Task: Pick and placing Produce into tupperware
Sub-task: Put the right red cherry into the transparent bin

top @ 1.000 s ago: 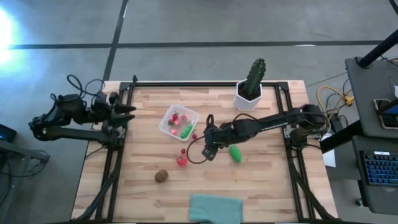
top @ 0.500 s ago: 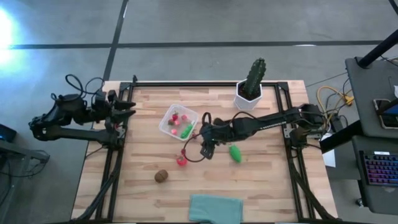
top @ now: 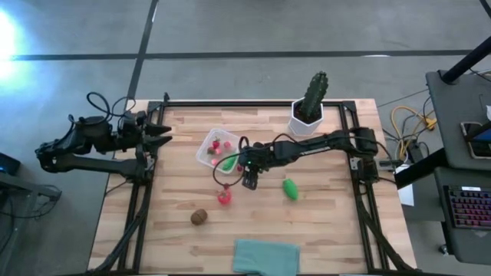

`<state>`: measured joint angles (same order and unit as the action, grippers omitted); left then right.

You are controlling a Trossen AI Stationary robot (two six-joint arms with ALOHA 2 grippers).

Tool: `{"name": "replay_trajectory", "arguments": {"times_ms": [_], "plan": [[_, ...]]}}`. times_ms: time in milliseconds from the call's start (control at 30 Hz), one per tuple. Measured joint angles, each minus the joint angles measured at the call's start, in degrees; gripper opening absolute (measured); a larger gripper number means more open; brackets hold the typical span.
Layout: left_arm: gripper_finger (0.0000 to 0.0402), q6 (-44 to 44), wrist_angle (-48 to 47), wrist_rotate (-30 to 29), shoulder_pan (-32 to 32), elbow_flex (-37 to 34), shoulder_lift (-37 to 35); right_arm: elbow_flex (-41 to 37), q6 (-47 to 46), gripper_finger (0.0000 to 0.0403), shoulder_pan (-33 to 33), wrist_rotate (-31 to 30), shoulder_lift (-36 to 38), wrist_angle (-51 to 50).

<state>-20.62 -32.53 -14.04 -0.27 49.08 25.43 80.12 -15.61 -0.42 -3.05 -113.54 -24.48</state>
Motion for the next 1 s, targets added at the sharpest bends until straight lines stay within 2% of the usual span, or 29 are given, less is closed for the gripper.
{"name": "replay_trajectory", "arguments": {"times_ms": [433,767,1000], "plan": [[0.0173,0.0,0.0,-1.4,0.0,0.0,1.6,5.0,2.6,0.0201,-1.0,0.0,-8.5,1.4],[0.0173,0.0,-0.1,-1.5,0.0,0.0,1.9,5.7,0.1,0.0201,-1.3,-5.7,-9.3,1.8],[0.0173,0.0,-0.8,-1.5,0.0,0.0,1.6,5.6,-2.9,0.0201,-1.5,-6.1,-9.4,3.0]]}}
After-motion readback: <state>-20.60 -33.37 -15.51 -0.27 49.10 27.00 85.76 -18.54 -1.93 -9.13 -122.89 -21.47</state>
